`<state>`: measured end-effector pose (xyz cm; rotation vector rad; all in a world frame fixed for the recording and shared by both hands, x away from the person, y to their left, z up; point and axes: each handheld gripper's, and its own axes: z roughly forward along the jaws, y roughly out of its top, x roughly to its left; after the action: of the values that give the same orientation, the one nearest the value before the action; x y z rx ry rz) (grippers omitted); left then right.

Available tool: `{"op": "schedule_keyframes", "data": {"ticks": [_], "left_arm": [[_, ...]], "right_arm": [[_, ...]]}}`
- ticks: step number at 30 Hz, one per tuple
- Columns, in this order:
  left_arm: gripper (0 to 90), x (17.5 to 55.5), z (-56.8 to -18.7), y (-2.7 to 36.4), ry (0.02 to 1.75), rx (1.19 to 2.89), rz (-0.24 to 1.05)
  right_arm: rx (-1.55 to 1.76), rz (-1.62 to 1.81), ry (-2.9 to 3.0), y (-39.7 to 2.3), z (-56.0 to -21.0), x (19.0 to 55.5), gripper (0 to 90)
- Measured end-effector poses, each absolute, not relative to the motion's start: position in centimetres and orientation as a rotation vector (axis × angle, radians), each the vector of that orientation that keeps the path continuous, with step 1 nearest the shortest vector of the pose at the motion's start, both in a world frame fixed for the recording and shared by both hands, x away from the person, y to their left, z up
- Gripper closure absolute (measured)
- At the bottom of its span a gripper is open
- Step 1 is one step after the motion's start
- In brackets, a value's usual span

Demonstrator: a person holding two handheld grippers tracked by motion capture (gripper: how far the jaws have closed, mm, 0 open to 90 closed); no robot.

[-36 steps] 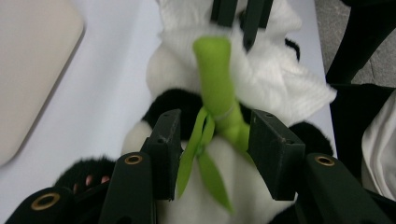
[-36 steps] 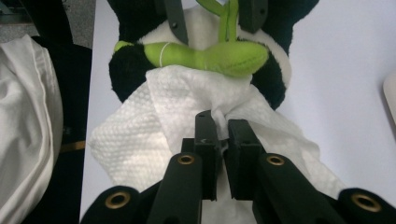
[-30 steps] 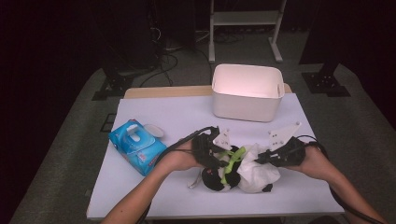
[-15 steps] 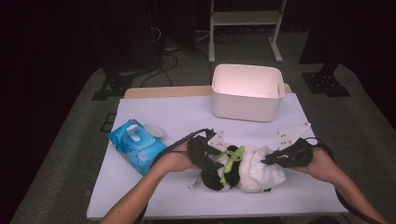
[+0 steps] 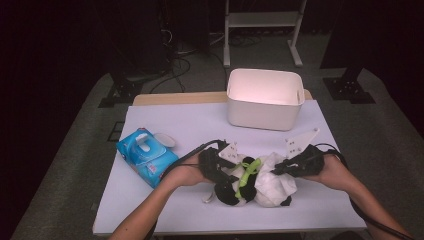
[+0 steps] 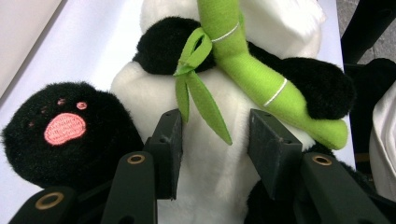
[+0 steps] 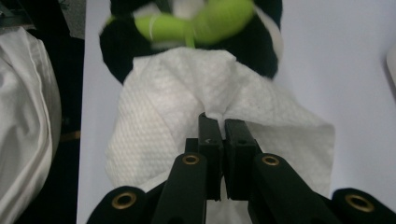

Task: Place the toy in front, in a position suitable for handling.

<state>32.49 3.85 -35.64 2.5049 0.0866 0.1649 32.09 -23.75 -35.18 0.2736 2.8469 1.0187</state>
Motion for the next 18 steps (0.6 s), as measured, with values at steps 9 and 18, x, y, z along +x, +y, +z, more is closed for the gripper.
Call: {"op": "schedule_keyframes", "data": {"ticks": [9, 18], "left_arm": [[55.1, 32.2, -35.6, 3.5, 0.076, 2.527, 0.175], [55.4, 32.3, -35.8, 3.7, 0.081, 2.526, 0.152]], "right_arm": [[0.423, 1.055, 2.863, -27.1, -36.8, 33.0, 86.3], [0.235, 1.049, 2.871, -21.5, -34.6, 34.1, 86.3]]}}
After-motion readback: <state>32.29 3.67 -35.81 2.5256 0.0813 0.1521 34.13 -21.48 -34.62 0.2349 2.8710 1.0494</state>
